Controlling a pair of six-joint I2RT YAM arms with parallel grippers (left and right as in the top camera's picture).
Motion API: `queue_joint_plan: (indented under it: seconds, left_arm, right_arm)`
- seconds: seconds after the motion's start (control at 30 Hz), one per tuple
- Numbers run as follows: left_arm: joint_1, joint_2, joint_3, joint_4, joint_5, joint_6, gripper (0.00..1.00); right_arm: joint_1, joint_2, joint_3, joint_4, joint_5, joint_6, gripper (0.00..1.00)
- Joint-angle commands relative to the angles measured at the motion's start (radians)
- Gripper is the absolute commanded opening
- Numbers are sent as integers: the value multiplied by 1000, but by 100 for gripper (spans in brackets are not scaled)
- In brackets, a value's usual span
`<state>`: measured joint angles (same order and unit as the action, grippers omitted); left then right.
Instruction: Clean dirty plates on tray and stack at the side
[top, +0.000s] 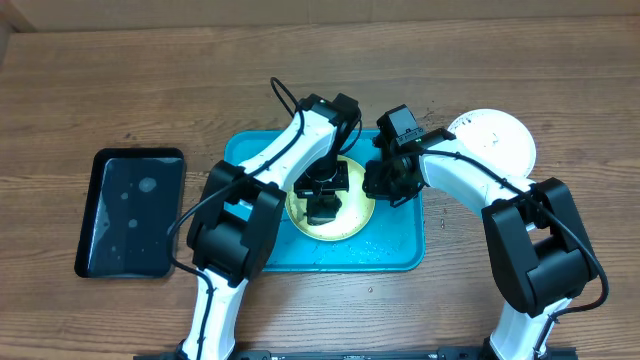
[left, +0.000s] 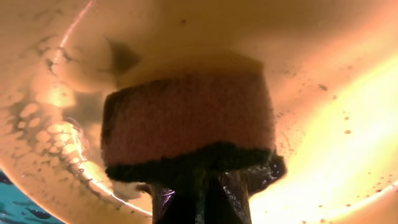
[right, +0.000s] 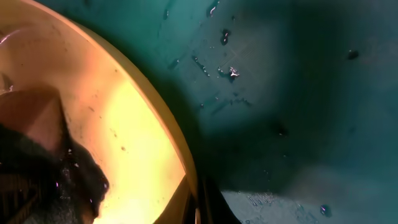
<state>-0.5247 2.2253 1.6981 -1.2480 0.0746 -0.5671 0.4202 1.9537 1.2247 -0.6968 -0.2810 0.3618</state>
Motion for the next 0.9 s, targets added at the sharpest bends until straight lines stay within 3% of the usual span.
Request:
queue_joint_plan:
  seconds: [0.0, 0.1, 0.27, 0.43, 0.6, 0.87]
  left_arm:
    - [3, 37, -55, -8, -124, -17, 4]
    - [29, 37, -45, -11, -294, -31, 4]
    - [69, 37, 43, -112, -529, -156, 4]
    - [104, 37, 203, -227, -659, -262, 4]
    - [145, 37, 382, -276, -566, -250, 4]
    - [280, 36, 629, -348, -216, -113, 4]
  right_arm:
    - [-1, 5, 7, 11, 17, 8, 4]
    - [-1, 5, 7, 11, 17, 8, 4]
    - [-1, 5, 7, 10, 18, 5, 4]
    - [-1, 5, 7, 11, 18, 4, 4]
    - [-1, 5, 13, 18, 18, 1, 4]
    - [0, 4, 133, -37, 29, -76, 4]
